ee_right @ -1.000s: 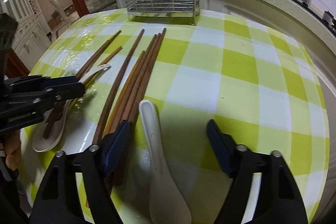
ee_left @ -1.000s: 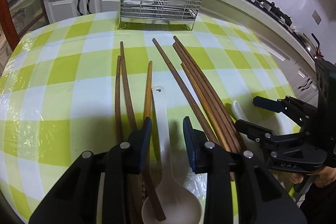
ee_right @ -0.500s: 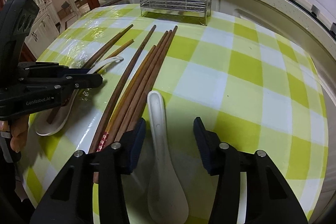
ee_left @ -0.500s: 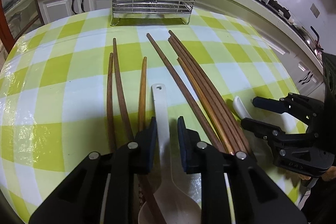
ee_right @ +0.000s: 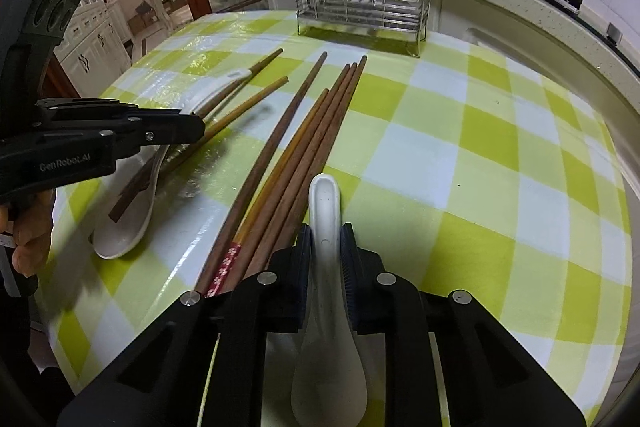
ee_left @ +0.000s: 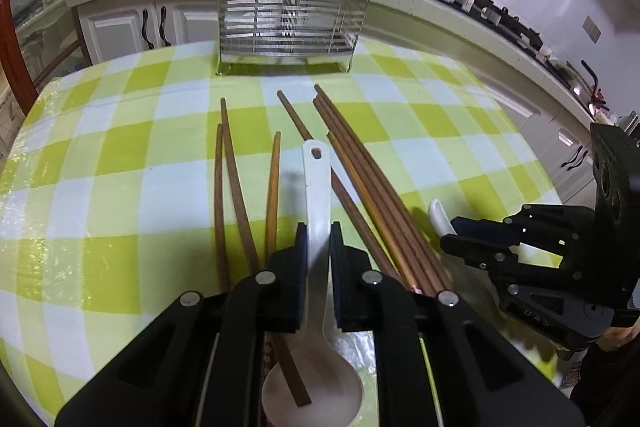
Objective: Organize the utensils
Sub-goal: 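Grasp a white spoon with the left gripper while the right gripper grasps the other white spoon, then lift both held spoons and carry them over the wire utensil rack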
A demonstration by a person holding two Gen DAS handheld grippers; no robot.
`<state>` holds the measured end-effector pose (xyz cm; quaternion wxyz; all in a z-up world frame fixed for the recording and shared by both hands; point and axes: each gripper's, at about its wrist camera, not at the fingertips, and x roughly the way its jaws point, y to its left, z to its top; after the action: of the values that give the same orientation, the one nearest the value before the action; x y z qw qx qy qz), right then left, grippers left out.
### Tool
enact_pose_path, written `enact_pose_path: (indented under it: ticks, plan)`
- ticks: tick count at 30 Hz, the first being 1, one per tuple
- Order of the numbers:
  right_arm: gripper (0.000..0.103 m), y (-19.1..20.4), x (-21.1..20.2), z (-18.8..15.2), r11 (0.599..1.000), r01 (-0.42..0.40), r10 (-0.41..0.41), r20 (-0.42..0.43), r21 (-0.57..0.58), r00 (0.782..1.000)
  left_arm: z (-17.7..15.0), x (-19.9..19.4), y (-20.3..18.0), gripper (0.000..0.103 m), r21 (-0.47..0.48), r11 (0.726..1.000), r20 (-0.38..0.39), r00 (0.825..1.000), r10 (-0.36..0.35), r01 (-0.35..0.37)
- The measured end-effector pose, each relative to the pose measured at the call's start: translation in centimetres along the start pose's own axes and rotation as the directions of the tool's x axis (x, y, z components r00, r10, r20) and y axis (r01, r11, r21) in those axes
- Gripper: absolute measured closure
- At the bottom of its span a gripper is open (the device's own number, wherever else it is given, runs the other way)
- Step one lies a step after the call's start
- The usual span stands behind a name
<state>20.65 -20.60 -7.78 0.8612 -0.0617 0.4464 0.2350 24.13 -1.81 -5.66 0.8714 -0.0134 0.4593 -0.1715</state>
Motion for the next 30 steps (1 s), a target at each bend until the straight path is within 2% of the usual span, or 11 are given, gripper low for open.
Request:
enact_pose_path:
  ticks: [11,21,23,24,25,30]
  plan:
    - [0.085,0.1,-6.6,1.0,0.999,0.031,-0.034,0.156,0.021,0.987,0.0,-5.3,-0.7,0.092,0.001,1.000,0.101,0.995,0.002,-0.002]
    - [0.085,0.4,-9.6,0.5,0.999,0.046,-0.050,0.218,0.023,0.975,-0.3,-8.0,-1.3,0.095,0.005,1.000,0.148,0.989,0.002,-0.003]
    - [0.086,0.3,-9.7,0.3,0.998,0.047,-0.052,0.222,0.029,0.974,-0.4,-7.7,-0.9,0.091,-0.003,1.000,0.145,0.989,-0.013,0.014]
    - [0.086,0.2,-9.8,0.2,0.998,0.047,-0.054,0.225,0.035,0.973,-0.4,-7.1,-0.5,0.073,-0.014,1.000,0.134,0.991,-0.020,0.022]
    - [0.086,0.1,-9.8,0.1,0.998,0.047,-0.055,0.226,0.038,0.973,-0.4,-6.7,-0.2,0.063,-0.026,0.999,0.127,0.992,-0.018,0.022]
    - [0.086,-0.4,-10.1,-0.3,0.998,0.045,-0.055,0.230,0.052,0.972,0.4,-2.9,0.9,0.064,0.006,1.000,0.046,0.999,0.018,-0.019]
